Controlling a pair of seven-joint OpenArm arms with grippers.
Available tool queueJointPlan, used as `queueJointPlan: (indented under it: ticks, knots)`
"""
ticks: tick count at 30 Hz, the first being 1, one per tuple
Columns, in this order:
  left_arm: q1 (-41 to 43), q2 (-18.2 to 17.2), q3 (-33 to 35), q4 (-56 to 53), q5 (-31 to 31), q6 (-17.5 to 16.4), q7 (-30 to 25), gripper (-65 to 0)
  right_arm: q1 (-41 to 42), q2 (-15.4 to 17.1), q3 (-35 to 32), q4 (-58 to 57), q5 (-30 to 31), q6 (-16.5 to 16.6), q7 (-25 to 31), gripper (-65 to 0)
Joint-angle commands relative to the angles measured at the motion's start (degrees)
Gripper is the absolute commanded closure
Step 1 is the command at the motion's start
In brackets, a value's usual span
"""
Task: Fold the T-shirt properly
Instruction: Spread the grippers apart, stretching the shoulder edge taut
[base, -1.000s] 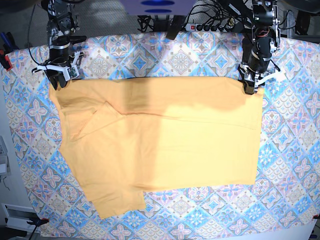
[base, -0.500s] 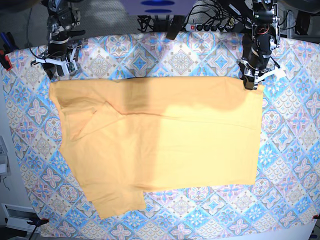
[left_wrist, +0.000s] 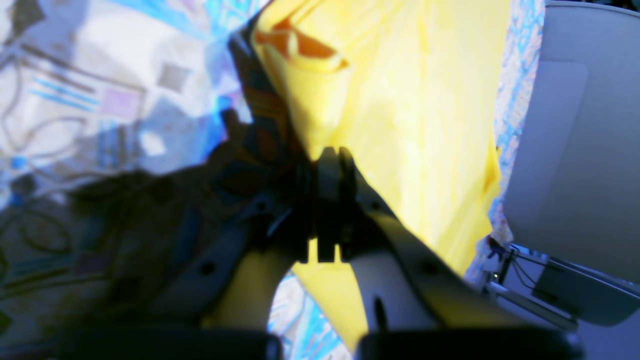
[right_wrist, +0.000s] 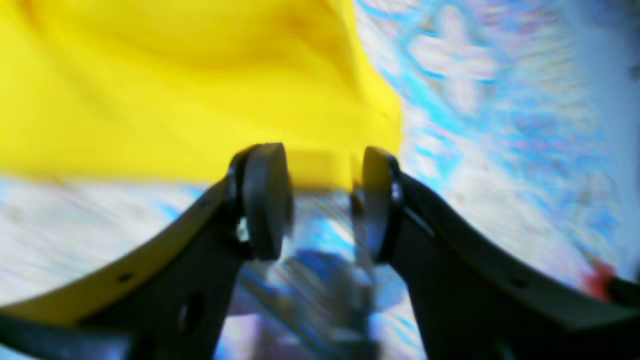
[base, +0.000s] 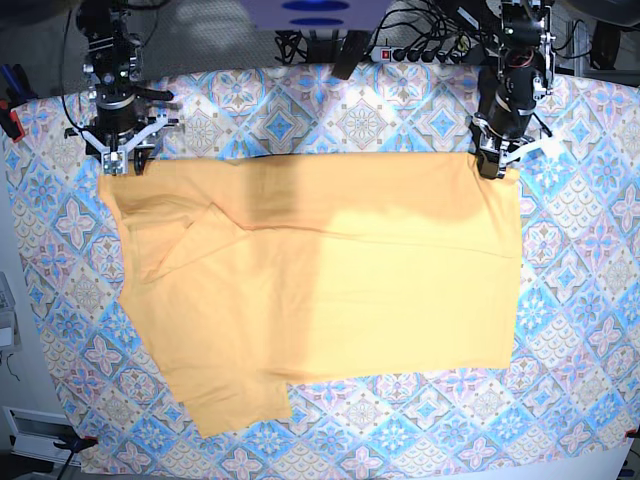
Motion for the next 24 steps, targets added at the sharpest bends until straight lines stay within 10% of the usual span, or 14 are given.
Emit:
queueJointPlan:
  ticks: [1, 13, 24]
  knots:
    - [-0.01, -0.70, -0.26, 0.75, -0.29, -0.88, -0.37, 0.0, 0.00, 1.93, 0.89, 1.50, 3.16, -0.65, 1.30, -24.7]
    - [0.08, -0.78, -0.26, 0.75, -0.29, -0.88, -0.37, 0.0, 4.93, 7.12, 3.09, -3.42, 44.83, 4.36, -4.50, -24.8]
    - [0.25, -0.96, -0.44, 0.75, -0.29, -0.88, -0.37, 0.0, 6.25, 0.87, 20.58, -10.45, 49.57, 9.20, -20.68, -24.9]
